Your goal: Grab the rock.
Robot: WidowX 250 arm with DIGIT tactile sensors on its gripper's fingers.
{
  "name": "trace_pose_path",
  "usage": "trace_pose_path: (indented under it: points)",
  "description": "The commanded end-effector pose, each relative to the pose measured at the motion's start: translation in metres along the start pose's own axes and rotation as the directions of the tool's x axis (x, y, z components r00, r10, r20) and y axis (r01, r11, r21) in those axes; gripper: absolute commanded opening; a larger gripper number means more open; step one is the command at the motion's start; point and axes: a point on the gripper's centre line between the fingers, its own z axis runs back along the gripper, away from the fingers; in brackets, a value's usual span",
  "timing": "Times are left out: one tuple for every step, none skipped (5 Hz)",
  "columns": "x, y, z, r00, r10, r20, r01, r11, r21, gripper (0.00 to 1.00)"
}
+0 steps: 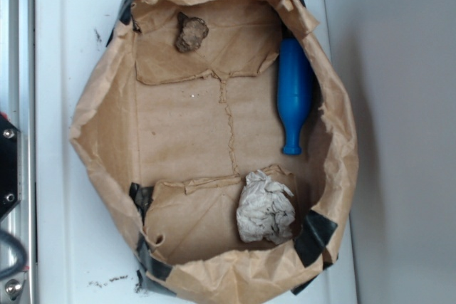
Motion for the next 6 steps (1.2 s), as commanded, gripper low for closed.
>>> trace_pose_path:
  points:
    - [0.0, 0.0, 0.0, 1.0, 0.0, 0.0, 0.0, 1.0, 0.0, 1.0]
    - [0.0, 0.0, 0.0, 1.0, 0.0, 0.0, 0.0, 1.0, 0.0, 1.0]
    - [0.005, 0.014, -0.001, 0.991, -0.132, 0.03, 0.133, 0.991, -0.033, 1.0]
    - [0.046, 0.025, -0.01, 0.977, -0.208, 0.036, 0.21, 0.976, -0.065, 1.0]
    - [0.085, 0.034, -0.024, 0.949, -0.311, 0.048, 0.314, 0.947, -0.073, 1.0]
    - [0.121, 0.028, -0.045, 0.887, -0.46, 0.045, 0.462, 0.882, -0.092, 1.0]
